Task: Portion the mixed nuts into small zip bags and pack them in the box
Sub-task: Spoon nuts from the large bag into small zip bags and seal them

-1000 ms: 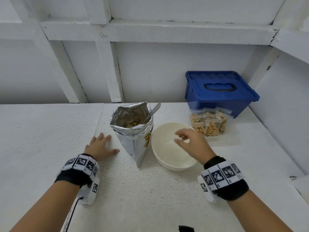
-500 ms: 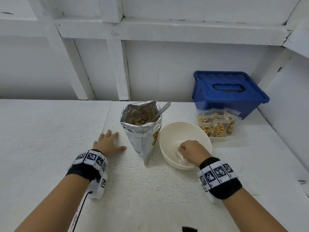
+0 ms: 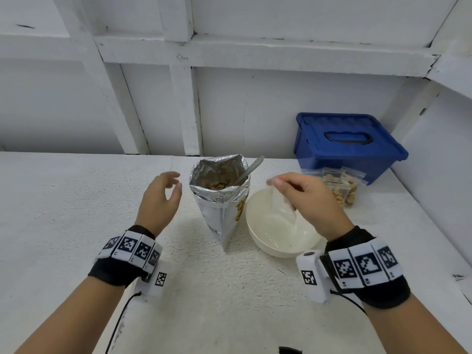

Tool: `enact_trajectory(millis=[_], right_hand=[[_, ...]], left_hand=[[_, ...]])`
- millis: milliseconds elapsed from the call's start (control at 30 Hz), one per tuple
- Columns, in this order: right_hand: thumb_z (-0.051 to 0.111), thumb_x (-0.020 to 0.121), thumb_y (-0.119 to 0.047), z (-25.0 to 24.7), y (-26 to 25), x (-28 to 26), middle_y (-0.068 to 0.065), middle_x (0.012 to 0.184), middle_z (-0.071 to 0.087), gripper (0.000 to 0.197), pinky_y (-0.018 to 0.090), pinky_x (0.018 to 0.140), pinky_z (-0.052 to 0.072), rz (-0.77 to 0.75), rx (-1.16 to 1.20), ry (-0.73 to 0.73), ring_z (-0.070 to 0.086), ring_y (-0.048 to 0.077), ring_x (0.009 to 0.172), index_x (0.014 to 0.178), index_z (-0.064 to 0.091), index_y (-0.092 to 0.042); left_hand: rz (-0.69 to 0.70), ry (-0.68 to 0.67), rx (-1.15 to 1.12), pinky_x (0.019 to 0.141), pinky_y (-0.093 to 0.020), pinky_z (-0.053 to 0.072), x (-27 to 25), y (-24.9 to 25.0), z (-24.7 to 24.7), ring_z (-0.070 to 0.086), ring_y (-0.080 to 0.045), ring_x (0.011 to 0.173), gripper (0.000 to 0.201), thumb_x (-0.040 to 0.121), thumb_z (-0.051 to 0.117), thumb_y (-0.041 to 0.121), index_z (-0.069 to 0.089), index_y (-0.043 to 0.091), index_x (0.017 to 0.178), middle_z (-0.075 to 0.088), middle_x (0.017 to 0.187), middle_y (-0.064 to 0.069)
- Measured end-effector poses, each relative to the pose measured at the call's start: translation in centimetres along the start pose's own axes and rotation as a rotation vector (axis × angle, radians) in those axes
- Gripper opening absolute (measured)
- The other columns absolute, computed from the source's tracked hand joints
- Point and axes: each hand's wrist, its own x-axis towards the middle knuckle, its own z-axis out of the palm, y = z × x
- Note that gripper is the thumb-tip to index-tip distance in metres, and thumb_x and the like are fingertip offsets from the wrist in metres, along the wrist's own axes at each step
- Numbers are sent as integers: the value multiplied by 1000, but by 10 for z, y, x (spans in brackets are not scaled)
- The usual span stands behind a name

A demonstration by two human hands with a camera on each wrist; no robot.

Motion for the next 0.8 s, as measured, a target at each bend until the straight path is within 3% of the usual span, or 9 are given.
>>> enact_trajectory(millis=[133, 267, 400, 600, 700, 800], right_hand=[[59, 88, -16, 16, -14, 4, -8, 71, 61, 9, 13, 55, 43, -9, 233, 42, 52, -1, 62, 91, 66, -21], [63, 84, -12, 35, -21, 8, 2, 74, 62, 7, 16, 57, 46, -31, 334, 90, 57, 7, 66, 84, 61, -18], [62, 86, -12, 48, -28, 8, -2, 71, 62, 4, 19, 57, 47, -54, 380, 59, 57, 4, 65, 83, 61, -14], [62, 86, -10, 59, -34, 5, -7, 72, 62, 12, 11, 59, 44, -98, 363, 65, 57, -3, 65, 79, 62, -20], [66, 84, -19, 63, -34, 2, -8, 82, 60, 12, 9, 65, 42, -166, 158, 149, 55, 0, 75, 88, 56, -23], [67, 84, -23, 66, -35, -1, -4, 85, 53, 15, 10, 68, 38, -346, -187, 227, 48, 8, 79, 90, 54, -17]], left_hand=[[257, 71, -108, 77, -8, 38, -4, 43, -18, 53, -7, 90, 18, 92, 52, 21, 59, 10, 104, 60, 96, 2], [442, -63, -149, 70, -7, 36, -12, 81, -31, 49, 1, 77, 23, 89, 48, 31, 62, 14, 84, 57, 79, 11], [303, -272, -250, 67, -3, 38, -17, 100, -29, 56, 8, 76, 5, 90, 59, 21, 62, 24, 87, 61, 80, 17], [81, -327, -429, 71, -20, 48, -15, 102, -34, 58, -6, 72, 10, 86, 62, 9, 64, 17, 79, 64, 75, 5], [37, -324, -480, 69, -24, 49, -16, 105, -38, 59, -9, 70, 10, 85, 63, 8, 64, 14, 76, 65, 73, 1], [4, -278, -497, 62, -14, 45, -17, 107, -39, 58, -2, 64, 13, 86, 63, 10, 64, 14, 74, 65, 70, 3]])
